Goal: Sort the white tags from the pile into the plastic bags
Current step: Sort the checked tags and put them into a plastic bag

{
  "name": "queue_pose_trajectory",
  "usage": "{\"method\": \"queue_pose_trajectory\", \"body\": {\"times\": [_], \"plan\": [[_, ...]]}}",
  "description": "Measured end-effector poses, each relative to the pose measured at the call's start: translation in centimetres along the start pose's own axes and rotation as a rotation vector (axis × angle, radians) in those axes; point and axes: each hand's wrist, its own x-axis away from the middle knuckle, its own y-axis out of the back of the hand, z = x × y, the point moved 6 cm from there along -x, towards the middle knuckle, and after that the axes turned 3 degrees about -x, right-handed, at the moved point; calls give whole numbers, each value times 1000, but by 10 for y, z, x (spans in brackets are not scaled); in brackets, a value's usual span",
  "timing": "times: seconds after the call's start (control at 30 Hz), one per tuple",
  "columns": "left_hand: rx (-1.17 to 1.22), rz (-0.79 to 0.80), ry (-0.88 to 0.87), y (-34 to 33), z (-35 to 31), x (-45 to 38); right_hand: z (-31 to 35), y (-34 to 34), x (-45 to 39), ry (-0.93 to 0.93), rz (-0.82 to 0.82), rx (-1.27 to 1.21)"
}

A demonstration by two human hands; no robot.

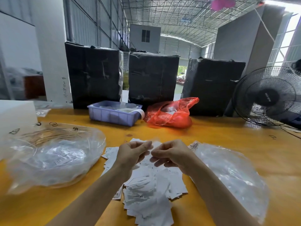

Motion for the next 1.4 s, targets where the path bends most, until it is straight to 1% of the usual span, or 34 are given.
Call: {"method": "queue_pose_trajectory", "body": {"times": [0.07,0.17,0.27,0.37,0.43,0.47,0.53,0.6,0.67,0.73,0.8,0.83,0.9,0.93,0.97,1.13,1.23,1.4], "plan": [[51,14,28,-1,2,-1,0,-2,-1,11,-15,-48],[36,48,62,-3,5,0,-1,-4,-1,24,-28,-112],[62,-8,31,1,6,-3,-2,-5,-2,25,-29,-145],[100,2,62,3,9,-7,-3,3,-6,30,-136,-238],[27,77,93,1,10,-7,-4,7,-7,43,-192,-250],[-32,130,99,-1,10,-6,-3,9,-8,62,-204,-205],[-176,216,63,-4,9,-4,0,9,-7,124,-200,-12],[-301,249,-24,-5,4,-4,3,4,-6,166,-165,186],[-383,269,-102,-7,0,-3,4,-3,-7,185,-137,252],[-393,240,-136,-4,-1,-3,6,-5,-8,215,-160,241],[-386,126,-134,6,-1,-8,5,1,-10,243,-229,233],[-370,72,-132,12,0,-11,4,6,-12,247,-272,286],[-341,-7,-131,22,-1,-16,-4,13,-16,204,-308,560],[-330,-37,-126,26,-1,-17,-11,13,-18,160,-292,689],[-315,-61,-122,28,0,-18,-18,11,-21,114,-267,765],[-297,-117,-129,35,2,-21,-47,2,-26,-62,-148,938],[-275,-103,-119,36,7,-24,-52,10,-27,-72,-158,841],[-303,-81,-110,35,14,-27,-37,22,-24,19,-271,732]]}}
